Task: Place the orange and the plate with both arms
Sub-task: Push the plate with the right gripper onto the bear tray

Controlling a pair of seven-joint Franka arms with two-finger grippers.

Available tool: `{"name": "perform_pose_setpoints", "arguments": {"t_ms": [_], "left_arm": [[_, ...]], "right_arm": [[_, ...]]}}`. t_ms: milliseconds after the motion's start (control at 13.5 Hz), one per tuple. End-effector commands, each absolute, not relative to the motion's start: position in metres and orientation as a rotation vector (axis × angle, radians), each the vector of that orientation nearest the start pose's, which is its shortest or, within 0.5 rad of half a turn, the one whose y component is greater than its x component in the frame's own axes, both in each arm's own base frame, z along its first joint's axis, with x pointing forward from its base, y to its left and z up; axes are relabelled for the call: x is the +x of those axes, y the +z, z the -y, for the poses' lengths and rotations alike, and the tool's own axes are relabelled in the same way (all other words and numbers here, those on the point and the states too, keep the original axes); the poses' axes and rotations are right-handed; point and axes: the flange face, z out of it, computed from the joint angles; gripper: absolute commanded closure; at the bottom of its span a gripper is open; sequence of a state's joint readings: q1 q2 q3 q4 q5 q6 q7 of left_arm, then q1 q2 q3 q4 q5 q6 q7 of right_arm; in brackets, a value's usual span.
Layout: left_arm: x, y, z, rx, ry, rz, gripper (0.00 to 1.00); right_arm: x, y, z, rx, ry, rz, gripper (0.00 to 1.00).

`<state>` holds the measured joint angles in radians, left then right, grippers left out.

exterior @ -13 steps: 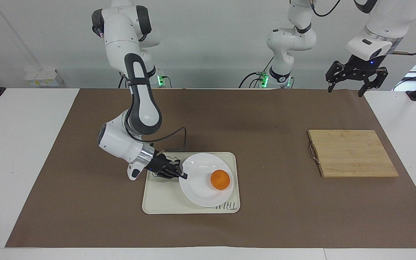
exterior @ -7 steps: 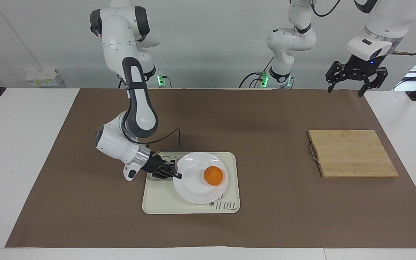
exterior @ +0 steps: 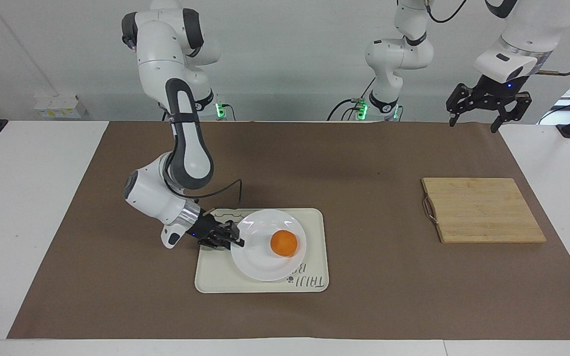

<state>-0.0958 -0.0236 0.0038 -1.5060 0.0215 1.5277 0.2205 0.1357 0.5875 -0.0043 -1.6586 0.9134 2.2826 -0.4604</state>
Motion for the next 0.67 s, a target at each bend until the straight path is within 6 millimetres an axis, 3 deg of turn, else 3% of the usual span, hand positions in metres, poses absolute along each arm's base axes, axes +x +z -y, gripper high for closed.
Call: {"name": "perform_pose_setpoints", "arguments": {"t_ms": [0, 297, 595], "left_arm": [[0.541, 0.669, 0.043, -3.072, -0.059, -0.478, 0.00], [0.541, 0.669, 0.044, -3.072, -0.059, -0.481, 0.00], [0.541, 0.669, 0.044, -3.072, -0.059, -0.481, 0.00]], "right_arm": [[0.690, 0.291, -0.095, -2.501, -0.222, -0.020, 0.00], [0.704, 0.330, -0.080, -2.705, -0.256, 0.035, 0.00], [0.695, 0.384, -0.052, -2.859, -0.283, 0.156, 0.00]]}}
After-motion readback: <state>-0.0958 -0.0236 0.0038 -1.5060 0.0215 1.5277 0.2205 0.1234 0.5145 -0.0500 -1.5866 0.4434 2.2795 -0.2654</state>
